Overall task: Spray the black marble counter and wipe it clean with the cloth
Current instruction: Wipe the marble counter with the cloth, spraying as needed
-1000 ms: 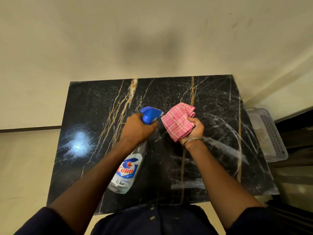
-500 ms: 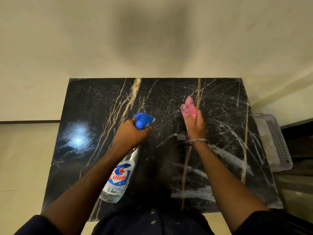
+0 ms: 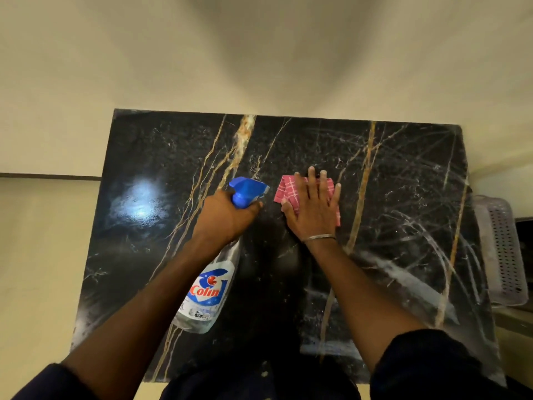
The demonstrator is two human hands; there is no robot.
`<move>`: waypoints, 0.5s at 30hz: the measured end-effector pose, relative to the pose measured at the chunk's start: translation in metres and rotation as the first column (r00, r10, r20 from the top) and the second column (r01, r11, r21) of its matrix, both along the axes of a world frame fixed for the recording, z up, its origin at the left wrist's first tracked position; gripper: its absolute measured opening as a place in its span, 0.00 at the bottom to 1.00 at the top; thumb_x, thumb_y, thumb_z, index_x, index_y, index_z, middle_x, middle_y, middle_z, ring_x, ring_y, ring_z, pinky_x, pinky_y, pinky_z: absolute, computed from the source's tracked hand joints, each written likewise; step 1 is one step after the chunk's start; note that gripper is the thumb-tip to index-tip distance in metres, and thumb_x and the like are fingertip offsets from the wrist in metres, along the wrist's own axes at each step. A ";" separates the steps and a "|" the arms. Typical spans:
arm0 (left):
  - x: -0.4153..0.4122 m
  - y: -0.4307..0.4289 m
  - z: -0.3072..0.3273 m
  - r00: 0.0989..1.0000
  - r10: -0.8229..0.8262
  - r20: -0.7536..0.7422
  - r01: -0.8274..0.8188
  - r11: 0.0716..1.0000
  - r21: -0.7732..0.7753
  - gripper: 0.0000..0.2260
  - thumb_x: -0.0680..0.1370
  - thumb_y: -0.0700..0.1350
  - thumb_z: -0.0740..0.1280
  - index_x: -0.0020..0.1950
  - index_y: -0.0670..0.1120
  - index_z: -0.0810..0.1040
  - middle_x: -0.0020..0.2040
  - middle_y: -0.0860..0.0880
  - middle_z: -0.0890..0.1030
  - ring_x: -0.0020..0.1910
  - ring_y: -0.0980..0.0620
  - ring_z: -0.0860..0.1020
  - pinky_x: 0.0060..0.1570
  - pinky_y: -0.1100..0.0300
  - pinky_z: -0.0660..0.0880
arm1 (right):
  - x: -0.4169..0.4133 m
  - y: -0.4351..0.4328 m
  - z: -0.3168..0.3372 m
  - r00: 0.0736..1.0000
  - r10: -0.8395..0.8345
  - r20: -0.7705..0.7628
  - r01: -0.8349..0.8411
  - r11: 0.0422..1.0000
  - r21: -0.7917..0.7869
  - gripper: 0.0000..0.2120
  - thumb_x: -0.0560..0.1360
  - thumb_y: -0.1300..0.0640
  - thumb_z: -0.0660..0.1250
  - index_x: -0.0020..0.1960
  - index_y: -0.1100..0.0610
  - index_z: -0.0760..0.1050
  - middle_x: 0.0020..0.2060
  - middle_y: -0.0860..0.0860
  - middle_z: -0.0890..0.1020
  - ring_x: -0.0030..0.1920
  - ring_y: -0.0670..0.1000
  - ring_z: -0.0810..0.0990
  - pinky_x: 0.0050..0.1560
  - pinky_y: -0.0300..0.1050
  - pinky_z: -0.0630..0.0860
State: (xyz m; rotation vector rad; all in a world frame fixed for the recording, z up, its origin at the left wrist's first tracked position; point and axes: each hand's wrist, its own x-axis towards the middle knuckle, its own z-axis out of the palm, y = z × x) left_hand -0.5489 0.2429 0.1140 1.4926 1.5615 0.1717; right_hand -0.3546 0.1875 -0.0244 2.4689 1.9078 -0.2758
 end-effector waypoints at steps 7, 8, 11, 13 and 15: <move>-0.002 0.025 -0.008 0.990 0.127 -0.066 -0.125 0.991 0.039 0.16 0.74 0.49 0.72 0.59 0.43 0.78 0.41 0.50 0.79 0.36 0.57 0.76 0.33 0.67 0.68 | -0.029 0.074 -0.003 0.950 0.300 -0.082 -0.299 0.954 0.029 0.34 0.79 0.41 0.55 0.79 0.59 0.55 0.79 0.54 0.57 0.80 0.56 0.51 0.77 0.64 0.45; -0.002 0.029 -0.009 0.987 0.140 -0.077 -0.138 0.990 0.035 0.16 0.74 0.49 0.72 0.58 0.42 0.78 0.42 0.48 0.80 0.37 0.55 0.77 0.34 0.65 0.70 | -0.021 0.074 -0.005 0.938 0.337 -0.077 -0.335 0.941 0.037 0.34 0.80 0.42 0.54 0.79 0.60 0.54 0.79 0.54 0.57 0.80 0.55 0.51 0.77 0.63 0.46; 0.005 0.039 -0.012 0.991 0.117 -0.062 -0.116 0.993 0.017 0.15 0.74 0.50 0.73 0.55 0.44 0.79 0.44 0.45 0.82 0.42 0.48 0.81 0.45 0.56 0.78 | 0.015 0.070 -0.002 0.955 0.281 -0.093 -0.276 0.959 0.063 0.34 0.81 0.43 0.54 0.80 0.60 0.52 0.79 0.56 0.58 0.80 0.55 0.51 0.78 0.60 0.45; 0.018 0.045 -0.011 0.994 0.090 -0.062 -0.089 0.996 0.028 0.15 0.73 0.52 0.73 0.56 0.46 0.78 0.44 0.47 0.81 0.43 0.48 0.81 0.47 0.56 0.77 | 0.052 0.065 -0.002 0.984 0.128 -0.123 -0.118 0.989 0.090 0.34 0.80 0.43 0.54 0.79 0.60 0.54 0.78 0.58 0.60 0.79 0.57 0.53 0.78 0.61 0.47; 0.032 0.049 -0.008 0.996 0.072 -0.051 -0.069 0.997 0.045 0.13 0.74 0.51 0.72 0.54 0.47 0.77 0.43 0.49 0.80 0.40 0.53 0.79 0.41 0.60 0.74 | 0.094 0.055 -0.005 0.994 -0.001 -0.106 0.012 0.995 0.097 0.33 0.79 0.43 0.53 0.78 0.60 0.56 0.78 0.58 0.59 0.79 0.58 0.54 0.78 0.62 0.48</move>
